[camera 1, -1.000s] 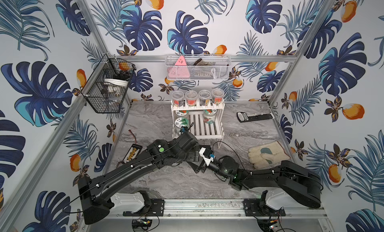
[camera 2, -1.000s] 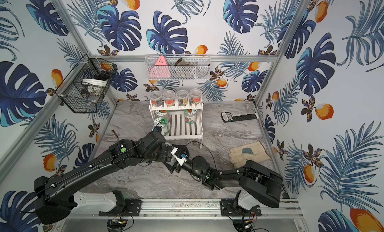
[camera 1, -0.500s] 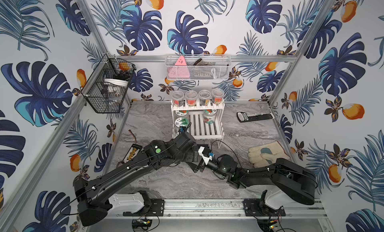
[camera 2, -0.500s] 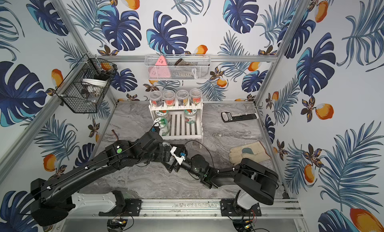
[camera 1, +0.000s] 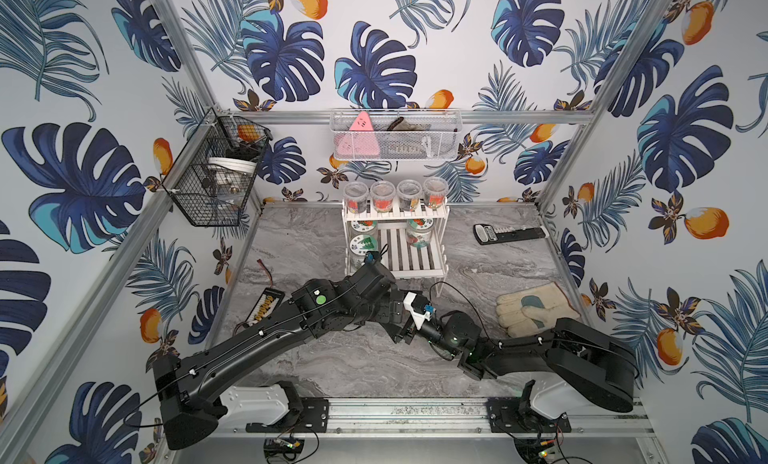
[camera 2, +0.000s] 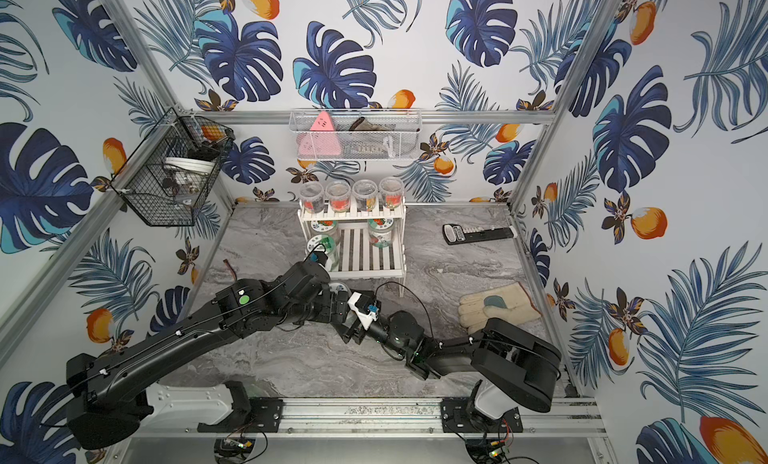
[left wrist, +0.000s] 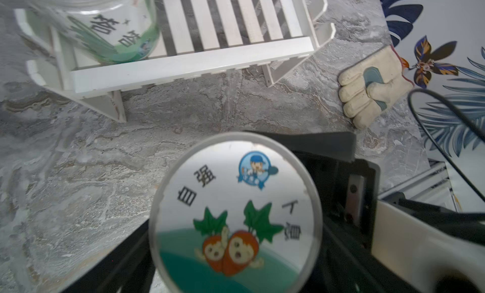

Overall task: Place the seed container on the shelf
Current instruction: Pick up the seed jar at the center of the board.

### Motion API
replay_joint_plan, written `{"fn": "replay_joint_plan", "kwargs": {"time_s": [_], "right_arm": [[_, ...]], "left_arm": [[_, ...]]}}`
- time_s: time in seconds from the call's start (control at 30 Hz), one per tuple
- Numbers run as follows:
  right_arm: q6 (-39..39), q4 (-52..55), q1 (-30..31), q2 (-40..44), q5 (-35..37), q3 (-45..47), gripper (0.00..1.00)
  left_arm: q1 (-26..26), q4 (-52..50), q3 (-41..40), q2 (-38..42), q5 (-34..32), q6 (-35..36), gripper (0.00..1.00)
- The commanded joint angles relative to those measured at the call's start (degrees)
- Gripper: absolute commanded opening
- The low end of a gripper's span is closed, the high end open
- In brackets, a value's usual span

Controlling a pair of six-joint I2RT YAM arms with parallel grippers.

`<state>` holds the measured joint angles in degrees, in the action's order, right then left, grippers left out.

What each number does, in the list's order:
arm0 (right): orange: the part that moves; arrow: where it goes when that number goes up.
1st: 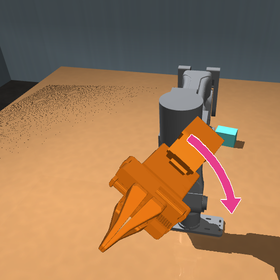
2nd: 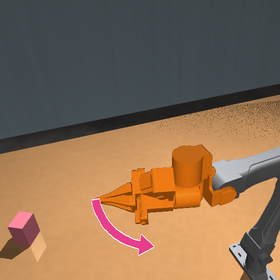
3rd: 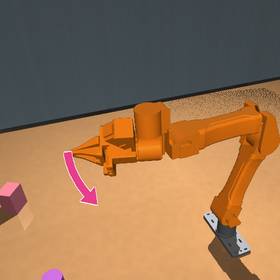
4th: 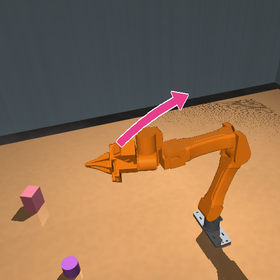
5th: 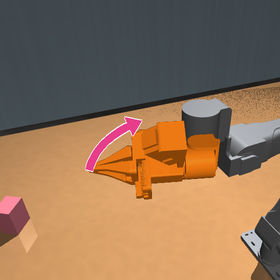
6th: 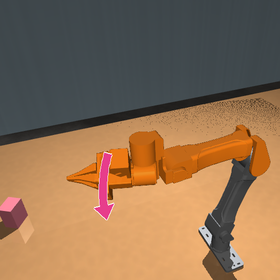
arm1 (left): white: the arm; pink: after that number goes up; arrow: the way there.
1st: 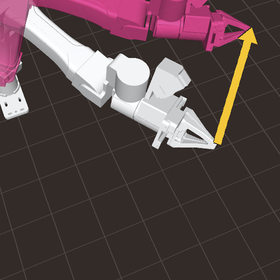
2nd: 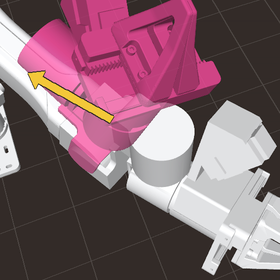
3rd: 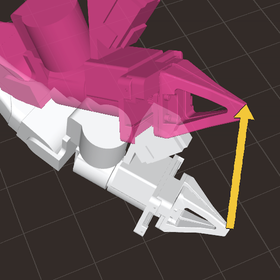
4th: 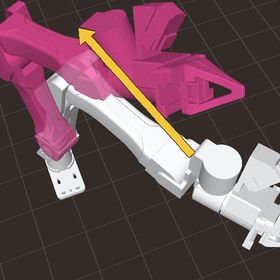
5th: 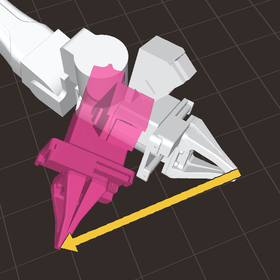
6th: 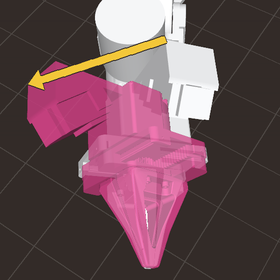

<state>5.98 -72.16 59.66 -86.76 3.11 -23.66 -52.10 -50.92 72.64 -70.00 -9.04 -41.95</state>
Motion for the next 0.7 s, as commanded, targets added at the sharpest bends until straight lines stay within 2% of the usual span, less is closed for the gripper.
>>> {"fn": "replay_joint_plan", "kwargs": {"time_s": [0.0,0.23,0.67], "right_arm": [[-1.74,-0.66,-0.16,0.83,3.92,0.66,0.83],[-4.38,-2.86,-1.26,0.97,4.91,2.89,0.82],[-6.92,1.15,-6.05,5.46,4.64,3.47,0.81]], "left_arm": [[-0.20,5.07,-0.38,-0.40,7.81,2.45,0.99],[-0.20,8.59,-0.63,1.12,8.96,3.79,0.99],[-0.20,10.18,-4.48,9.88,-1.58,4.47,0.99]]}}
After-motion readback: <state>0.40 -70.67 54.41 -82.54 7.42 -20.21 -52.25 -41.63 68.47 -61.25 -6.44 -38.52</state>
